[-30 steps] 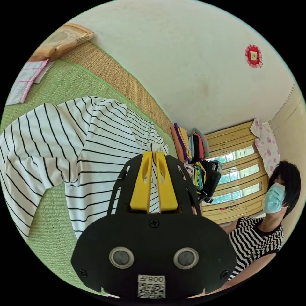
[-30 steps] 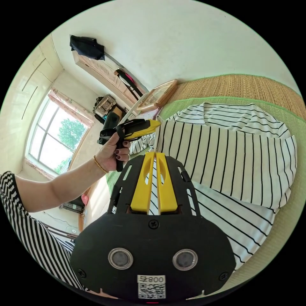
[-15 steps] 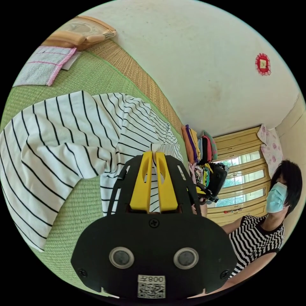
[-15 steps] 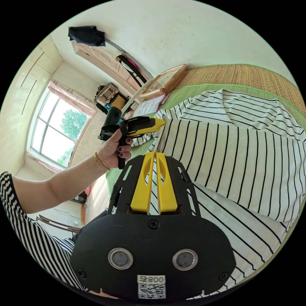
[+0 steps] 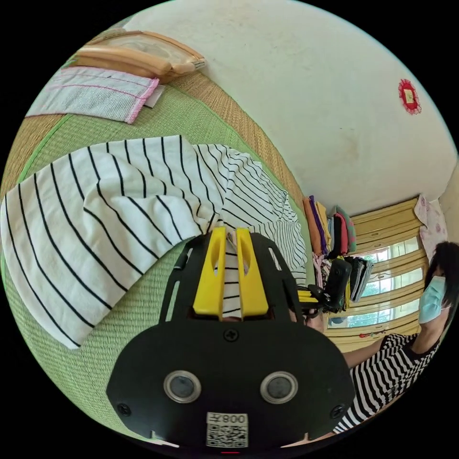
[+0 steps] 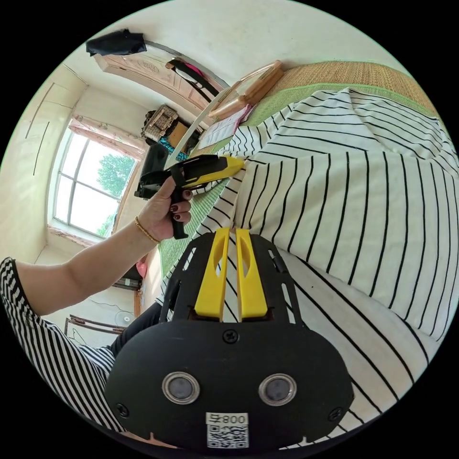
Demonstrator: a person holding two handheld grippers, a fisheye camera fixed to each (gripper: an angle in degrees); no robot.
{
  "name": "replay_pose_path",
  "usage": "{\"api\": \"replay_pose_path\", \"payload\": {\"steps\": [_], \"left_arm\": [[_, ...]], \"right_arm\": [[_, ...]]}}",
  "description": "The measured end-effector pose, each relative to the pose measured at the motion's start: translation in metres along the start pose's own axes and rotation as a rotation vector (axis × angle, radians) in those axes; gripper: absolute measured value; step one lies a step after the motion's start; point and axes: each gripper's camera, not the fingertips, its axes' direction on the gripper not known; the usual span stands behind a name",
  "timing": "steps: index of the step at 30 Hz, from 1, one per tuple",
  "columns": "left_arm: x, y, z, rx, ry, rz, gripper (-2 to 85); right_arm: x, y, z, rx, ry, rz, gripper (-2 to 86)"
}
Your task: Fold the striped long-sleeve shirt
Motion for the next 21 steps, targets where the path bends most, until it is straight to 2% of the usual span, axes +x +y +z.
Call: {"api": "replay_pose_path", "payload": {"steps": [3, 5, 8, 11, 17, 21], "left_arm": [[0.037, 0.002, 0.006, 0.060, -0.027, 0.067, 5.0], [0.067, -0.001, 0.018, 0.071, -0.025, 0.137, 5.4], [0.129, -0.013, 0.065, -0.009, 0.000, 0.287, 6.2], [0.197, -0.029, 0.137, -0.126, 0.058, 0.426, 6.9], [0.331, -0.058, 0.284, -0.318, 0.085, 0.638, 8.0], [0.401, -0.072, 0.358, -0.380, 0.022, 0.740, 8.8]], "right_arm": [[-0.002, 0.020, -0.030, 0.034, 0.035, -0.002, 2.8], [-0.001, 0.046, -0.075, 0.100, 0.146, 0.010, 3.3], [0.005, 0.079, -0.138, 0.190, 0.381, 0.061, 4.2], [0.013, 0.099, -0.180, 0.230, 0.529, 0.102, 5.8], [0.021, 0.106, -0.186, 0.187, 0.634, 0.080, 7.4], [0.022, 0.110, -0.171, 0.156, 0.657, 0.045, 7.2]]}}
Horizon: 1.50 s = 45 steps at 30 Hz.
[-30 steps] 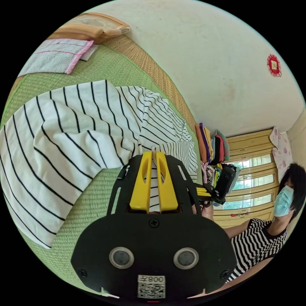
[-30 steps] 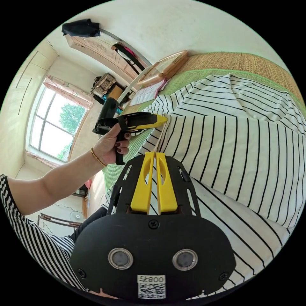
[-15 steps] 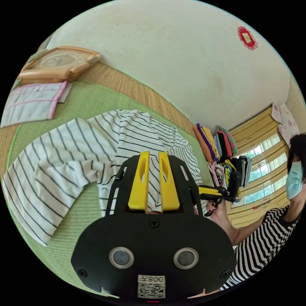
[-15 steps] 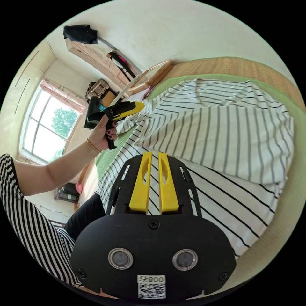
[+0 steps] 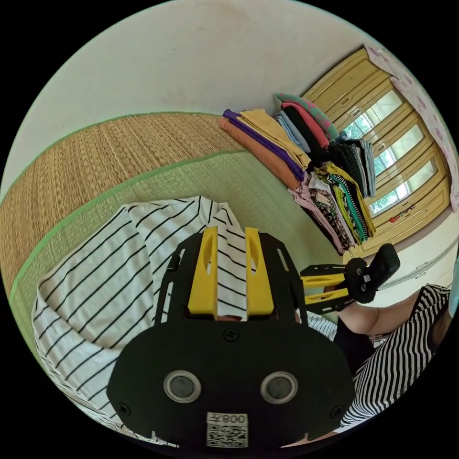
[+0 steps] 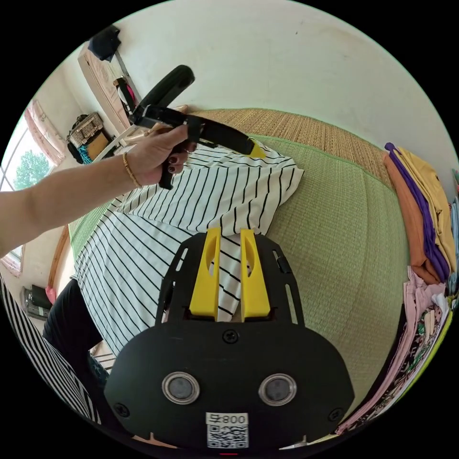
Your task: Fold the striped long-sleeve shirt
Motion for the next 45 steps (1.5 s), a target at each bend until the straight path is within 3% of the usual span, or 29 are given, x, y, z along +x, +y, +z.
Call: {"api": "replay_pose_path", "payload": {"steps": [7, 11, 30, 39, 45], "left_arm": [[0.022, -0.079, 0.067, -0.109, -0.073, 0.046, 8.3], [0.029, -0.107, 0.096, -0.168, -0.093, 0.040, 3.6], [0.035, -0.168, 0.101, 0.008, 0.082, -0.051, 0.6], [0.024, -0.186, 0.110, 0.015, 0.118, -0.086, 0.5], [0.020, -0.196, 0.111, 0.027, 0.124, -0.091, 0.5]], "right_arm": [[-0.001, 0.013, 0.010, -0.020, 0.032, -0.003, 5.5], [0.002, 0.018, 0.016, -0.040, 0.025, 0.013, 2.2], [0.045, 0.070, -0.013, 0.077, 0.025, 0.147, 0.0], [0.043, 0.080, -0.017, 0.100, 0.052, 0.080, 6.4], [0.051, 0.090, -0.022, 0.093, 0.074, 0.070, 5.9]]}}
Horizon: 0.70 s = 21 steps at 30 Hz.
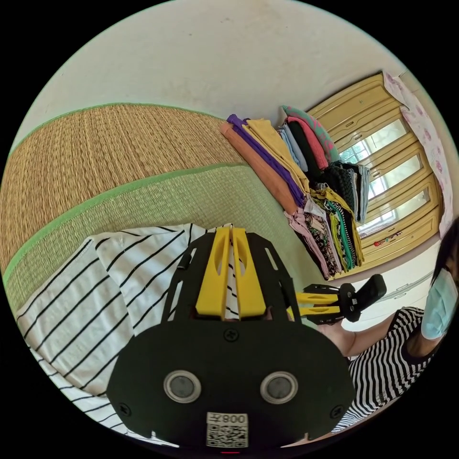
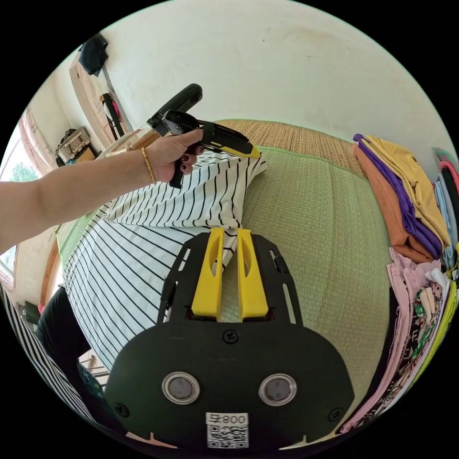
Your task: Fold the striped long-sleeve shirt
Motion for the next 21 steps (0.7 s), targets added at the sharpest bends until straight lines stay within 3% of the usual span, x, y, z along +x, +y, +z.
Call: {"api": "replay_pose_path", "payload": {"steps": [6, 10, 13, 21], "left_arm": [[-0.002, -0.008, 0.002, 0.004, 0.012, -0.001, 0.6], [-0.004, -0.012, 0.001, 0.005, 0.037, -0.022, 0.6], [-0.002, -0.019, -0.005, 0.002, 0.032, -0.008, 0.5], [-0.003, -0.030, -0.003, 0.007, 0.049, -0.018, 0.5]], "right_arm": [[0.010, 0.014, -0.003, 0.034, 0.048, 0.015, 7.5], [0.015, 0.008, 0.020, -0.008, -0.046, 0.013, 8.5], [0.016, 0.010, 0.023, -0.030, 0.039, -0.018, 8.2], [0.045, 0.016, 0.029, -0.027, -0.026, 0.022, 2.6]]}}
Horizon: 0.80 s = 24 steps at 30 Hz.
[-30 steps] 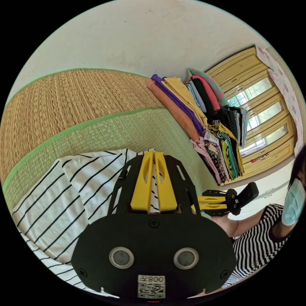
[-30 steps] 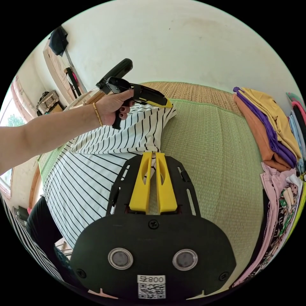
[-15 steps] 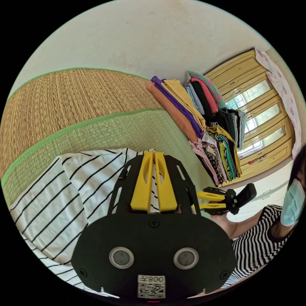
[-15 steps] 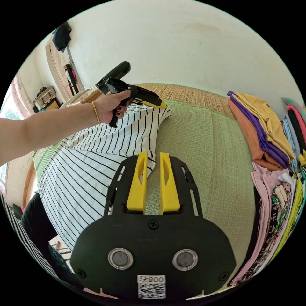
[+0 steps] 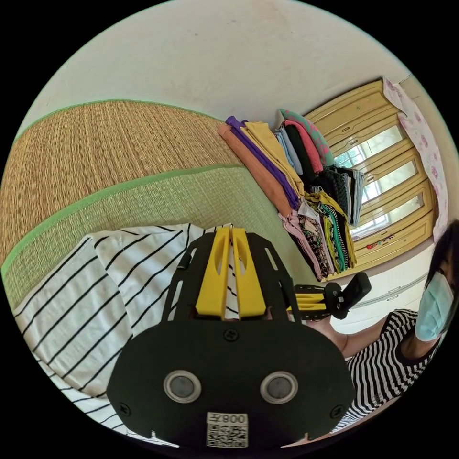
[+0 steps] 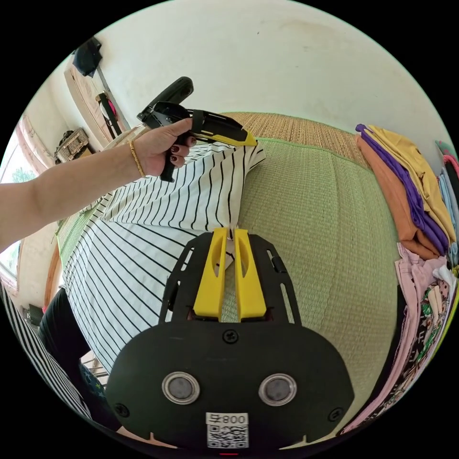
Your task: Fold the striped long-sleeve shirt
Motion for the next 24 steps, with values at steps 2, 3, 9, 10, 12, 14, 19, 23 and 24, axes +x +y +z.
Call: {"api": "replay_pose_path", "payload": {"steps": [2, 3, 9, 10, 12, 14, 19, 23, 24], "left_arm": [[0.002, -0.004, 0.000, 0.002, -0.009, 0.002, 0.5], [0.003, -0.008, 0.000, 0.003, -0.013, 0.005, 0.5], [0.007, -0.023, 0.019, -0.025, -0.038, 0.005, 0.6], [0.007, -0.024, 0.022, -0.031, -0.044, 0.004, 0.6], [0.006, -0.026, 0.035, -0.070, -0.064, 0.002, 0.8], [0.003, -0.027, 0.042, -0.098, -0.071, -0.011, 1.0], [0.009, -0.028, 0.031, -0.057, -0.050, -0.011, 1.9], [0.021, -0.022, 0.000, 0.035, -0.020, 0.006, 1.9], [0.027, -0.018, -0.006, 0.044, -0.018, 0.026, 1.6]], "right_arm": [[0.015, 0.005, -0.003, 0.012, -0.041, 0.039, 1.7], [0.019, 0.007, -0.003, 0.015, -0.050, 0.050, 1.6], [0.048, 0.016, -0.002, 0.028, -0.099, 0.117, 1.2], [0.051, 0.016, 0.004, 0.012, -0.099, 0.123, 1.2], [0.054, 0.016, 0.009, -0.010, -0.106, 0.127, 1.2], [0.058, 0.016, 0.013, -0.023, -0.102, 0.124, 1.2], [0.072, 0.017, 0.015, -0.024, -0.148, 0.144, 1.2], [0.082, 0.018, 0.012, -0.021, -0.143, 0.157, 0.9], [0.083, 0.018, 0.010, -0.016, -0.141, 0.160, 0.8]]}}
